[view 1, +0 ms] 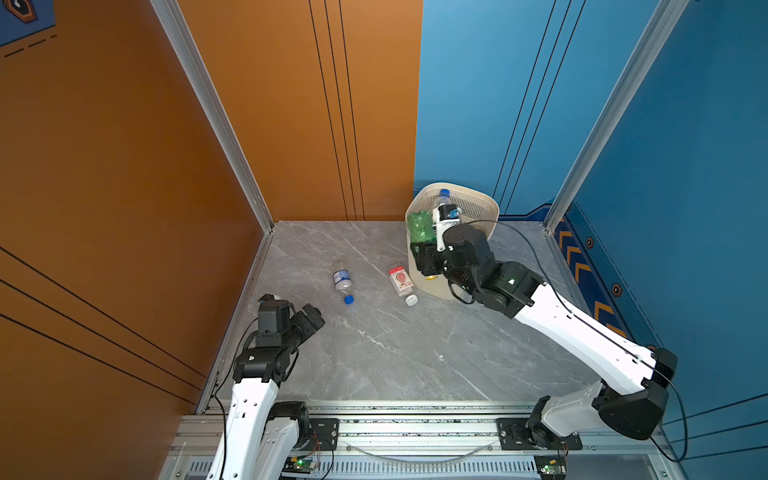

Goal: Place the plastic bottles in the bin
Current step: 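Lift the green soda bottle with the right gripper over the bin and release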

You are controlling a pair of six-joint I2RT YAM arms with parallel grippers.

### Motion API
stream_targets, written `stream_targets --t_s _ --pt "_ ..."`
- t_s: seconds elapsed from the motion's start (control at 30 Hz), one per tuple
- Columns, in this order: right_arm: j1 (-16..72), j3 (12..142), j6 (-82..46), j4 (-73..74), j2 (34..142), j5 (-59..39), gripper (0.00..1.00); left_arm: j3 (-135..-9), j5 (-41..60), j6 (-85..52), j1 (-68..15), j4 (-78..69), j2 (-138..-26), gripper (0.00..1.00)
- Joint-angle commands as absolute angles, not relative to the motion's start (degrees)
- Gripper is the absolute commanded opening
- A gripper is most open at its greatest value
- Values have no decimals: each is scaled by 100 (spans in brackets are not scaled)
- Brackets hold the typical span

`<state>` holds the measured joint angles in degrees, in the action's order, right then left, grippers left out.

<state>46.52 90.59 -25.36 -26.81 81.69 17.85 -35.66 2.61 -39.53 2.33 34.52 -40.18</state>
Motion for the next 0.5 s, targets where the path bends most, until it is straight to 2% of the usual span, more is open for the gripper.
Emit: stream_targets --t_s 0.0,0.17,0.47 --pt "4157 9170 -2553 -2284 7988 1921 55 -3555 393 -3911 287 3321 -4110 98" --pt "3421 9194 -2551 -1879 8094 2061 55 -3593 378 -3886 290 3244 -4251 98" --pt "2825 9342 -2505 -1667 8625 2135 55 -3669 385 -3843 299 3201 -4410 98"
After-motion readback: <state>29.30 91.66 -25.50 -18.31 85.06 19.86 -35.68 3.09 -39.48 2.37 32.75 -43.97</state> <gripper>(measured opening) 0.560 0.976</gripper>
